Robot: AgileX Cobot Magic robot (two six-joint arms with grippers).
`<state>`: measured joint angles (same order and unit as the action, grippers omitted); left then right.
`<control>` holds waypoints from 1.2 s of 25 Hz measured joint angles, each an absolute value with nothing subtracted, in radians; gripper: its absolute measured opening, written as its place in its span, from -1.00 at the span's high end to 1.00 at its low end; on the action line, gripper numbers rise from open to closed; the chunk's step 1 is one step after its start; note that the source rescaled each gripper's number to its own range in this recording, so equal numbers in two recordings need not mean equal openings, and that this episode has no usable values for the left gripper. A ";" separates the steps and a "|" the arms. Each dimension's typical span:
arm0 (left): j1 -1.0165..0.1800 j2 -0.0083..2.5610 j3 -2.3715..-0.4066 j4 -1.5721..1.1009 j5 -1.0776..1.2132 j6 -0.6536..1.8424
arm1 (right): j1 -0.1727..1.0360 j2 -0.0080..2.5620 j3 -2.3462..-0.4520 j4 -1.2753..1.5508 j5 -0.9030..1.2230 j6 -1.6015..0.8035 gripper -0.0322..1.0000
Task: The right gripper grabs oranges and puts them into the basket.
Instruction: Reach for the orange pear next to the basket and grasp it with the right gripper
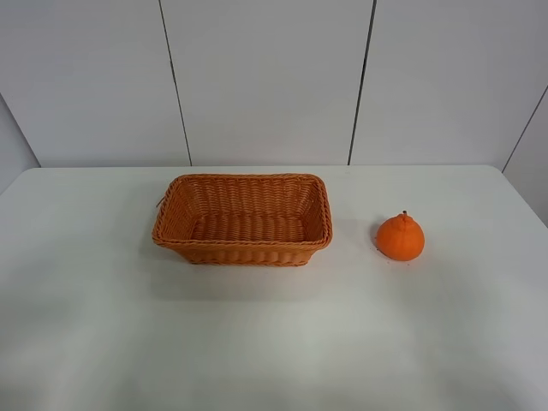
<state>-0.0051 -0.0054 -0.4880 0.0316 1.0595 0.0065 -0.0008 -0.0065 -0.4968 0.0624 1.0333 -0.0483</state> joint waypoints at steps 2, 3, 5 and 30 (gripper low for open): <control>-0.005 -0.005 -0.488 0.032 1.060 0.006 | -0.001 -0.007 -0.497 0.062 1.033 -0.048 -1.00; -0.005 -0.005 -0.488 0.032 1.060 0.006 | -0.001 -0.007 -0.497 0.062 1.033 -0.048 -1.00; -0.005 -0.005 -0.488 0.032 1.060 0.006 | -0.001 -0.007 -0.497 0.063 1.033 -0.048 -1.00; -0.005 -0.005 -0.488 0.032 1.060 0.006 | -0.001 1.425 -1.078 0.062 0.907 -0.049 -1.00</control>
